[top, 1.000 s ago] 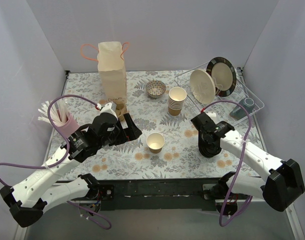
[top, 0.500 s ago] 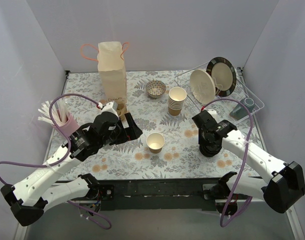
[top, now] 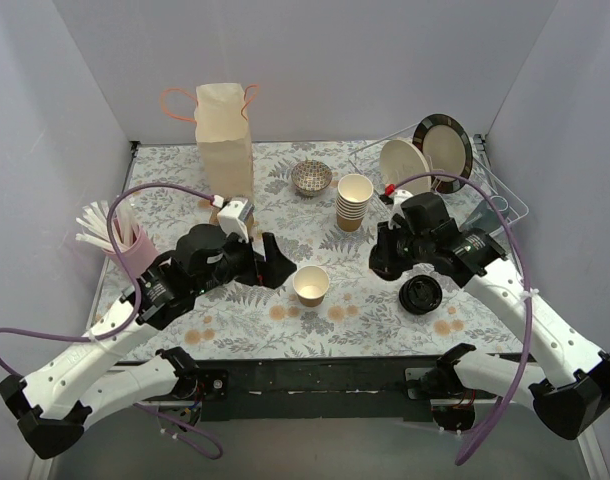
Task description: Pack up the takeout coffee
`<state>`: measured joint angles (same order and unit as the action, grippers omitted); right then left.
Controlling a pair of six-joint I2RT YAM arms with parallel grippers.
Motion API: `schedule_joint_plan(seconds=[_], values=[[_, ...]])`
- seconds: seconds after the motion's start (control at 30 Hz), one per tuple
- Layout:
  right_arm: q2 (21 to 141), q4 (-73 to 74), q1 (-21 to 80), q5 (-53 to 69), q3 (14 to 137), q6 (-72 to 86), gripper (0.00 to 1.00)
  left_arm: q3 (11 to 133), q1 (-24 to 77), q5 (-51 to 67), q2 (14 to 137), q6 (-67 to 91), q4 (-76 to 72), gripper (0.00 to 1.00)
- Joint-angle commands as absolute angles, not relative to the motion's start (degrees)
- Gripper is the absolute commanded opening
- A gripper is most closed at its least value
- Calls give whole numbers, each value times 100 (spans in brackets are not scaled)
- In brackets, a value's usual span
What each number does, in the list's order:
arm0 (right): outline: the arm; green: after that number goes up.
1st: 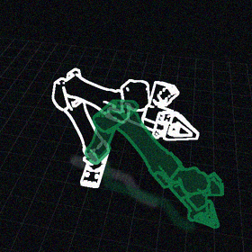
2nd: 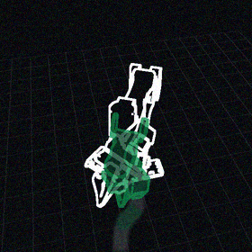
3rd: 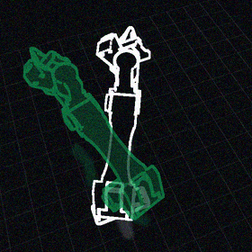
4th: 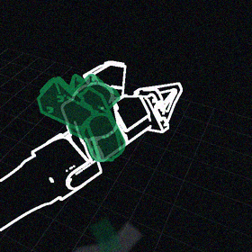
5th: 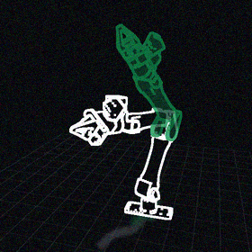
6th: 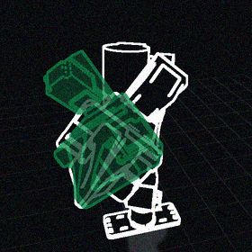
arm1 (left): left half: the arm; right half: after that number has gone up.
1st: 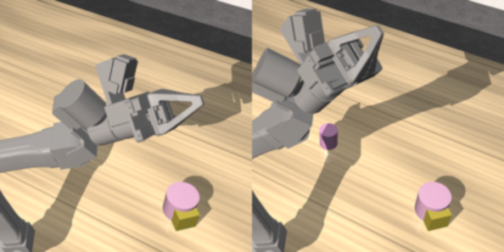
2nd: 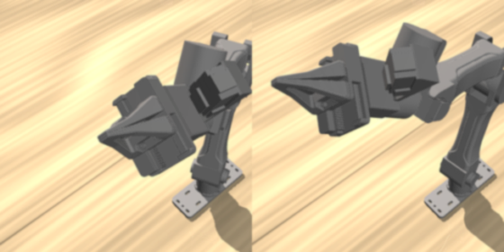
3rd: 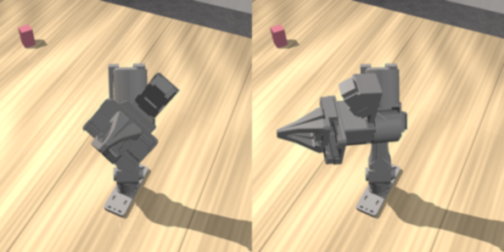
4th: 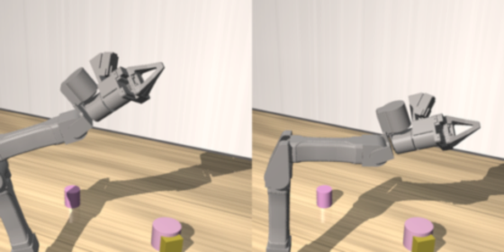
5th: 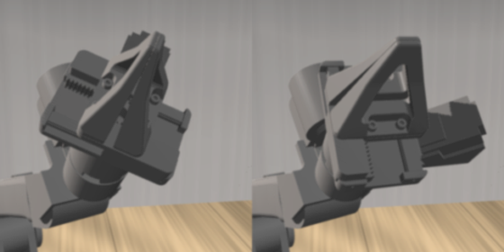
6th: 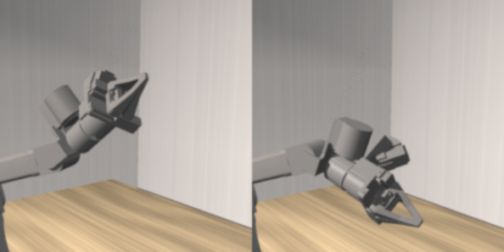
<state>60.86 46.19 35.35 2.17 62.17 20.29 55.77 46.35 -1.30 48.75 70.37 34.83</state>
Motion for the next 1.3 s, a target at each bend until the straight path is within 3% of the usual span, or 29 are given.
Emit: schedule_joint_plan(seconds=[0.0,0.3,0.43,0.57,0.7,0.87,1.1,1.27], values=[[5889,3816,3542,3080,6469,1047,12,5248,4641,896,4430,4688,2024,96],[5994,2524,3594,5999,6030,1423,9,5273,4641,3056,4886,2322,1661,96],[6143,2531,3726,6319,6090,1486,8,5413,4641,3927,5124,1855,1670,92],[6231,2523,3753,6372,6126,1677,8,5537,4641,4034,5273,1451,1661,93],[6135,1147,3840,6810,5784,2644,9,5441,4641,4192,5326,1310,1547,93],[6161,800,3920,7232,5774,2856,9,5396,4641,4350,5405,1379,1346,90],[6056,-243,4043,7514,5626,3400,12,5555,4641,4781,5502,1450,1529,77],[6003,-879,4052,7568,5475,3920,13,5520,4641,4843,5405,1538,1617,52]])
